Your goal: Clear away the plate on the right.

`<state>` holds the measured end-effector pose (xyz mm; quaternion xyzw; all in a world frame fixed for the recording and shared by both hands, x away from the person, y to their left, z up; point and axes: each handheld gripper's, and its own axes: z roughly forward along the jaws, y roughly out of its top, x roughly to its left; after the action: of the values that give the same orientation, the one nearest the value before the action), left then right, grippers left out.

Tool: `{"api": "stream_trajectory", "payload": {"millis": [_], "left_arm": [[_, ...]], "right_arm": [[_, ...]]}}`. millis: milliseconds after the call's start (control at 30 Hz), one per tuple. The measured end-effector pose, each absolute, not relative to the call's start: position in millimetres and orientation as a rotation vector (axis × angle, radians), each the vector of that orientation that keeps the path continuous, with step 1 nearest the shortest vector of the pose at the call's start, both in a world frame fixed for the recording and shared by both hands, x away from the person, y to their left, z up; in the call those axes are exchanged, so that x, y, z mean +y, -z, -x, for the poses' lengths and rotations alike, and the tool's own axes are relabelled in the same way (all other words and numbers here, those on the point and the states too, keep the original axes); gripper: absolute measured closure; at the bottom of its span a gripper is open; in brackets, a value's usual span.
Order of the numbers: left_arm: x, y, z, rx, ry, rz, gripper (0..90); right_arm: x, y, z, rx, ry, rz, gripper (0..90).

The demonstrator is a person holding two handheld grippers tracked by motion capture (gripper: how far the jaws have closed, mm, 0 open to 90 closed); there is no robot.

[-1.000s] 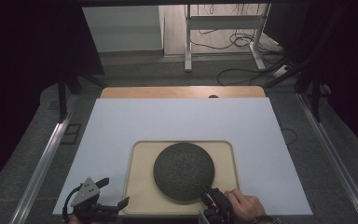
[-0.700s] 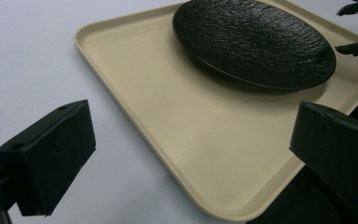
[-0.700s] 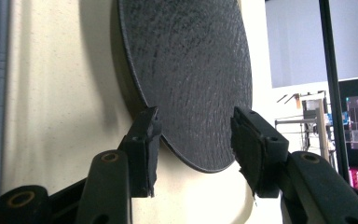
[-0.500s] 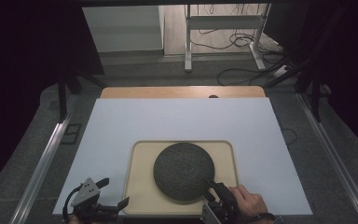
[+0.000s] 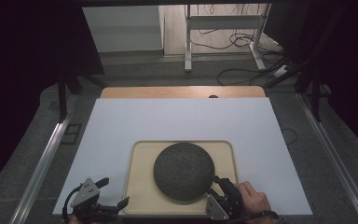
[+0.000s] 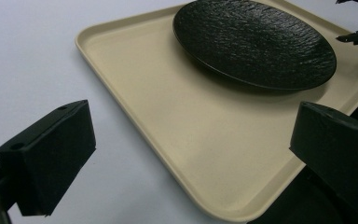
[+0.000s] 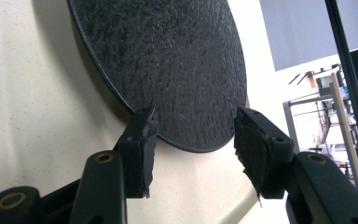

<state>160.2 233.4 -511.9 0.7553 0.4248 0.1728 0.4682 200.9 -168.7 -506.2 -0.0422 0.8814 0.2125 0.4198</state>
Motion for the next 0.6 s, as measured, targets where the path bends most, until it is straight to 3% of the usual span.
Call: {"api": "stream_trajectory", "payload": {"millis": [600], "left_arm": [[234,512,-160,1.043,-0.430,-1.849,0.0]], "right_arm": [[-184,500,-214,2.265,-0.599,-0.055,41.8]]}}
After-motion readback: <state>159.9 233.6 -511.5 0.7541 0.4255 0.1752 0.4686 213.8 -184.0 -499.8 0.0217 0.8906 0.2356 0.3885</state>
